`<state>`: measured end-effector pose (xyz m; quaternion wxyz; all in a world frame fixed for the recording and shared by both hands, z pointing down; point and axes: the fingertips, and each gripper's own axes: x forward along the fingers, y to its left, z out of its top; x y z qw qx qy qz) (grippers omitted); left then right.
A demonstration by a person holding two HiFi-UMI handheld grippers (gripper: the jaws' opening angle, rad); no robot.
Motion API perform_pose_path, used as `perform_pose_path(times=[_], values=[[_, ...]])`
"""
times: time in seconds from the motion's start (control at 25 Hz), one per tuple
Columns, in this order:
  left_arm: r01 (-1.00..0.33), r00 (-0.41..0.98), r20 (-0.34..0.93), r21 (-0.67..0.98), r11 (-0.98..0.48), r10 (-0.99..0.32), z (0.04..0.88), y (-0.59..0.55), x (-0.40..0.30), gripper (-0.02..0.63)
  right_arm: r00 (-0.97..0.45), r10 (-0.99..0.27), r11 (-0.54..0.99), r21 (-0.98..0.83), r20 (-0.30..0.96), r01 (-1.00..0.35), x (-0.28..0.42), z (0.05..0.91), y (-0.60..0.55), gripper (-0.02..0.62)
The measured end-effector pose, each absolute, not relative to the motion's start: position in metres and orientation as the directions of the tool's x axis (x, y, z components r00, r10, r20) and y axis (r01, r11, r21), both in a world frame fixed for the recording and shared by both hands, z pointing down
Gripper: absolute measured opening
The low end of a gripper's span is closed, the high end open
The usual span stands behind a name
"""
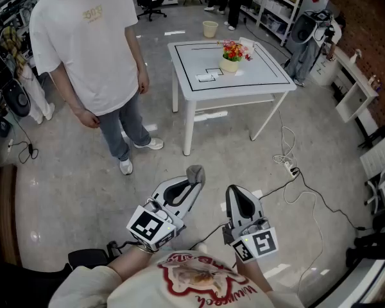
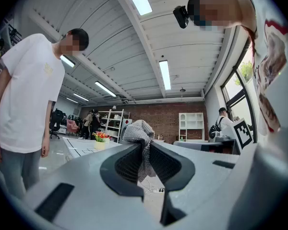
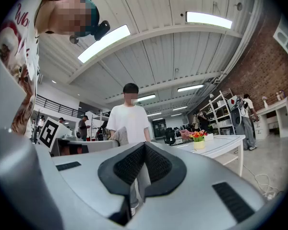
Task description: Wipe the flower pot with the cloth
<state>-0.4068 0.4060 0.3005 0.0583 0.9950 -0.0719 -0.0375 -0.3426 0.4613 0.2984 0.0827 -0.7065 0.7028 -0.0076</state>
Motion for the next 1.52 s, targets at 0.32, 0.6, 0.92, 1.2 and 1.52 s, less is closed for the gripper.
perform_pose_path(times=[0.32, 0.6, 0.92, 1.2, 1.52], values=[[-0.148, 0.985, -0.077, 0.115, -0.982, -0.157, 0.294, 0.407, -0.407, 0.043, 0.007, -0.994, 0.005, -0.114, -0.105, -0.993, -0.342, 0.295, 0.463, -0.003], [-0.156, 0.983, -0.076, 0.116, -0.981, -0.165, 0.295, 0.414, -0.398, 0.043, -0.003, -0.993, 0.015, -0.105, -0.117, -0.994, -0.335, 0.291, 0.469, -0.003], [-0.157, 0.982, -0.090, 0.116, -0.981, -0.168, 0.291, 0.427, -0.380, 0.043, -0.004, -0.991, 0.016, -0.086, -0.136, -0.996, -0.317, 0.283, 0.486, -0.003], [-0.192, 0.974, -0.100, 0.115, -0.975, -0.204, 0.295, 0.441, -0.363, 0.043, -0.023, -0.989, 0.039, -0.105, -0.145, -0.994, -0.296, 0.291, 0.505, -0.003], [-0.261, 0.958, -0.083, 0.133, -0.956, -0.273, 0.304, 0.443, -0.360, 0.043, -0.053, -0.989, 0.070, -0.126, -0.135, -0.990, -0.280, 0.300, 0.509, -0.003]])
